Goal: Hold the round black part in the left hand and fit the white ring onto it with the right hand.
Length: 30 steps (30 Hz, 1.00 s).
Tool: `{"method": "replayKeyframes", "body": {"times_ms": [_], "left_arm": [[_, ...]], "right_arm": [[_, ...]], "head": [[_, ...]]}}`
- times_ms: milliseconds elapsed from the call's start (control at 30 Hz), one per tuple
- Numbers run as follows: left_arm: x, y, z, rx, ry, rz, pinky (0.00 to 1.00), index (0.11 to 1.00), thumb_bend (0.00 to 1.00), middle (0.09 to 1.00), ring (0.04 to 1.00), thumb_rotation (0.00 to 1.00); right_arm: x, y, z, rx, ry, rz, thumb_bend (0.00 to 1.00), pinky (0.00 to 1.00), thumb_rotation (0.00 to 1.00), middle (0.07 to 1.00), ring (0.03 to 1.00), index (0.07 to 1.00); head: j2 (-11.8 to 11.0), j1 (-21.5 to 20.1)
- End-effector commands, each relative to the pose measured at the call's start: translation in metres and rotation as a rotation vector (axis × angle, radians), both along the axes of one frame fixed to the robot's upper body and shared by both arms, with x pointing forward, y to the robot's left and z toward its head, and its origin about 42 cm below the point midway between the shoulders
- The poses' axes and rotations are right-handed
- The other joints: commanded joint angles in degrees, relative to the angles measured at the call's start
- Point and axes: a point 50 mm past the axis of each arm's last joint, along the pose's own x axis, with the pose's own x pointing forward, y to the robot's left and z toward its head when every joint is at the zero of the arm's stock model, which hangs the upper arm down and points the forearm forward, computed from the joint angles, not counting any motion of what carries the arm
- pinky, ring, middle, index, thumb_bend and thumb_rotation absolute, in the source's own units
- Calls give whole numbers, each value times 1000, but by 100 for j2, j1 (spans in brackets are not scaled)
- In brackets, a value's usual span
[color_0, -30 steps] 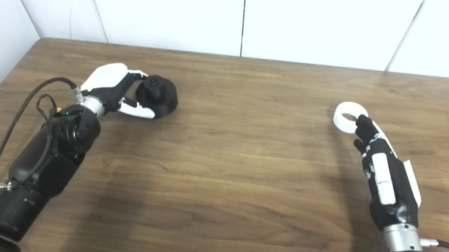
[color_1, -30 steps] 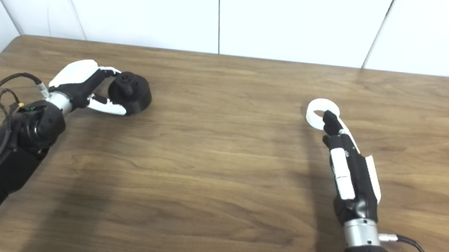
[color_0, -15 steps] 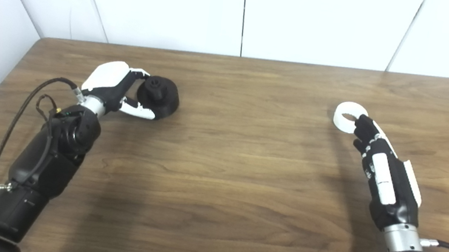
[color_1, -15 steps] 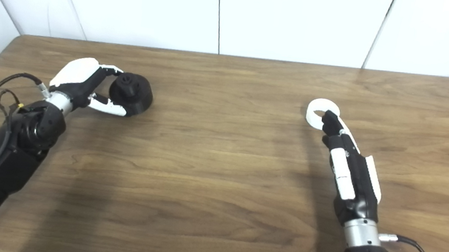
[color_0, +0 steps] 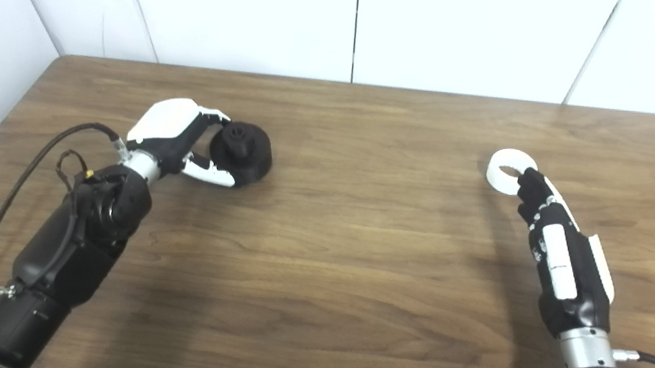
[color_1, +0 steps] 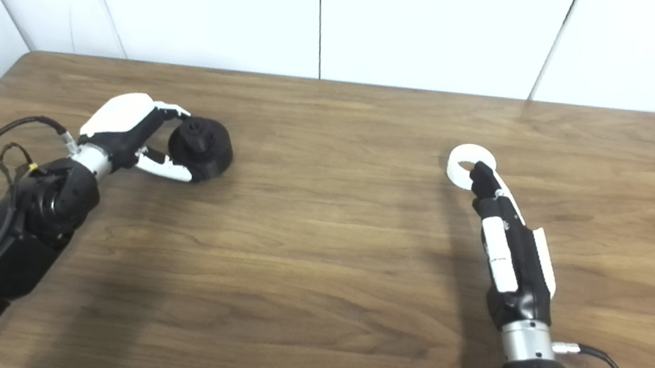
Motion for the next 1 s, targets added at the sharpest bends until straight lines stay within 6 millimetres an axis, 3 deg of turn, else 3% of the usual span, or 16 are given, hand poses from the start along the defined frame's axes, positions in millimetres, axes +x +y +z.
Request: {"method": "replayKeyframes", "body": {"times_ms": [0, 233, 967], "left_arm": [[4, -2, 26, 9, -77, -18, 772, 725, 663, 843, 885, 429], [-15, -24, 29, -1, -40, -63, 813, 731, 645, 861, 906, 412], [-75, -76, 27, -57, -19, -258, 801, 704, 644, 848, 911, 383]], "right_arm": [[-7, 3, 10, 12, -56, 11, 592, 974, 867, 915, 950, 905], [-8, 6, 12, 12, -55, 10, 612, 962, 857, 912, 943, 904], [-8, 17, 14, 18, -55, 4, 591, 953, 866, 915, 944, 904]], "head": [[8, -6], [61, -41], [210, -238]]}}
